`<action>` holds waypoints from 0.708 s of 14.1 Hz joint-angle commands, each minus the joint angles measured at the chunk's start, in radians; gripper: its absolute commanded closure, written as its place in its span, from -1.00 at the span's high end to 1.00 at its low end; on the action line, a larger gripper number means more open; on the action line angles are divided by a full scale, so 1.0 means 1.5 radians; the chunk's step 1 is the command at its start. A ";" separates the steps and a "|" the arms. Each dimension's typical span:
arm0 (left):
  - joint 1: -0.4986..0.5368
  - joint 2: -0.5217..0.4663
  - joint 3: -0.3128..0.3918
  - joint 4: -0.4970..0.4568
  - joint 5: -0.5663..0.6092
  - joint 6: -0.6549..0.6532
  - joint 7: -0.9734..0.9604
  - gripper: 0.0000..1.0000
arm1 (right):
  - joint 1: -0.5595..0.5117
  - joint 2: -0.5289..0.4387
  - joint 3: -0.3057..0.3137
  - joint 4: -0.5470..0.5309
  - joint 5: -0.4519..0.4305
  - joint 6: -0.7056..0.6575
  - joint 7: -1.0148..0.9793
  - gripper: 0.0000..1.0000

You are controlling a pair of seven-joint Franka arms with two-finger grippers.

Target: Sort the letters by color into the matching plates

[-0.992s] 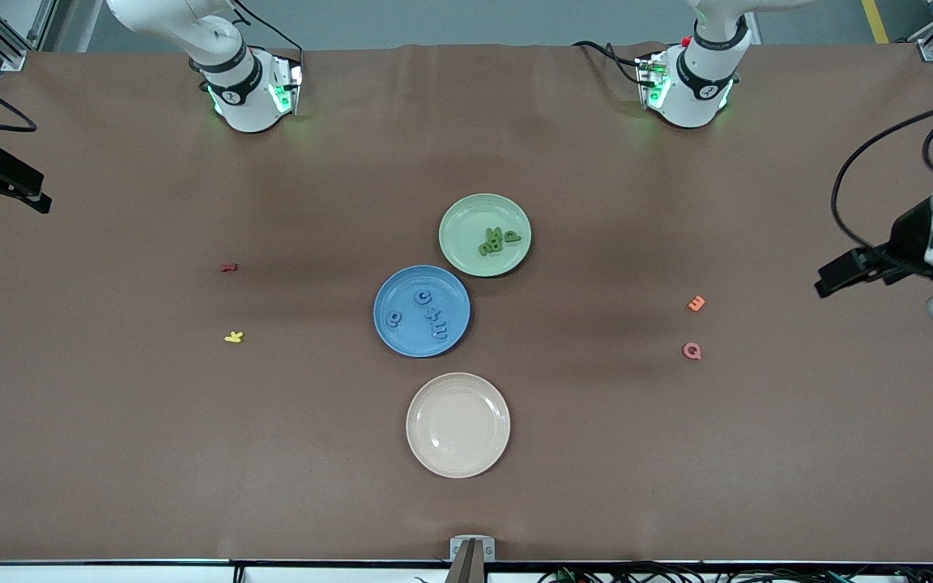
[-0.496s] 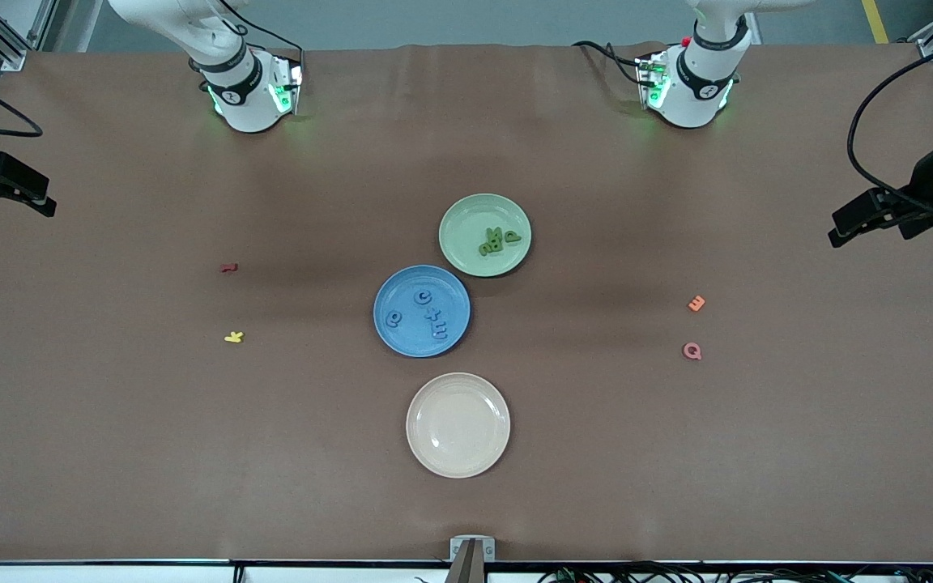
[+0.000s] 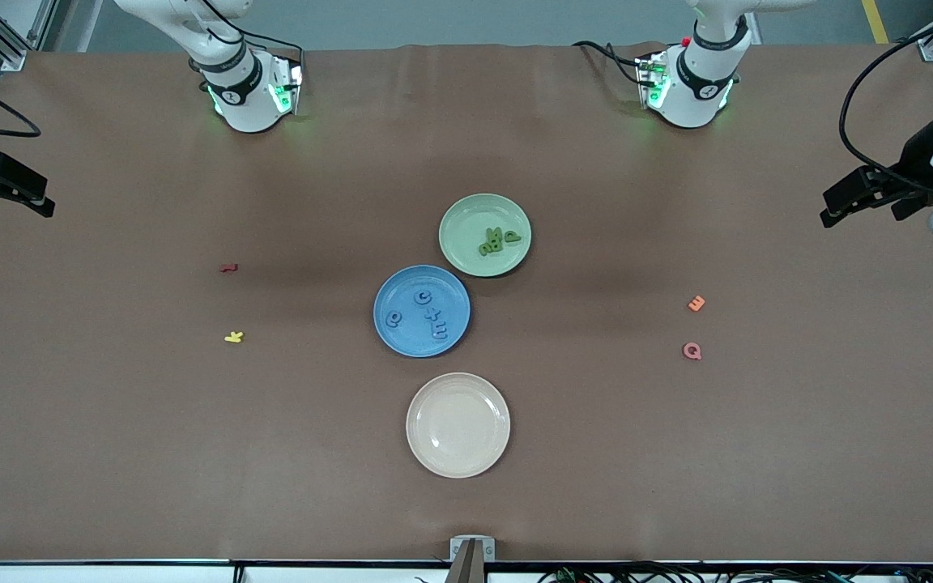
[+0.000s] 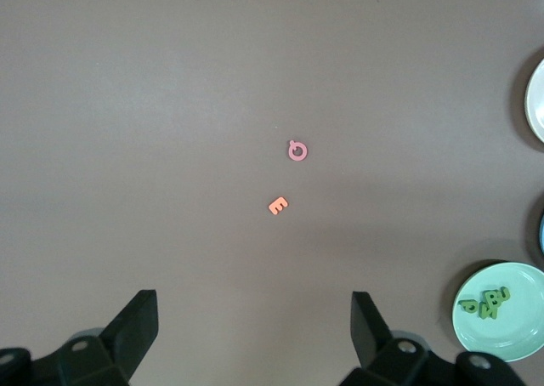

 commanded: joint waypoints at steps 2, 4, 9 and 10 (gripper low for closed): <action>-0.008 -0.025 0.007 -0.020 0.013 0.003 0.012 1.00 | -0.014 0.009 0.020 0.021 -0.004 -0.006 -0.009 1.00; -0.008 -0.024 0.006 -0.018 0.012 0.002 0.013 1.00 | -0.011 0.009 0.020 0.020 -0.006 -0.006 -0.008 1.00; -0.009 -0.018 -0.007 -0.021 0.012 0.004 0.013 1.00 | -0.013 0.009 0.020 0.020 -0.005 -0.005 -0.009 1.00; -0.008 -0.020 -0.014 -0.020 0.012 0.001 0.014 1.00 | -0.013 0.009 0.020 0.021 -0.004 -0.005 -0.008 1.00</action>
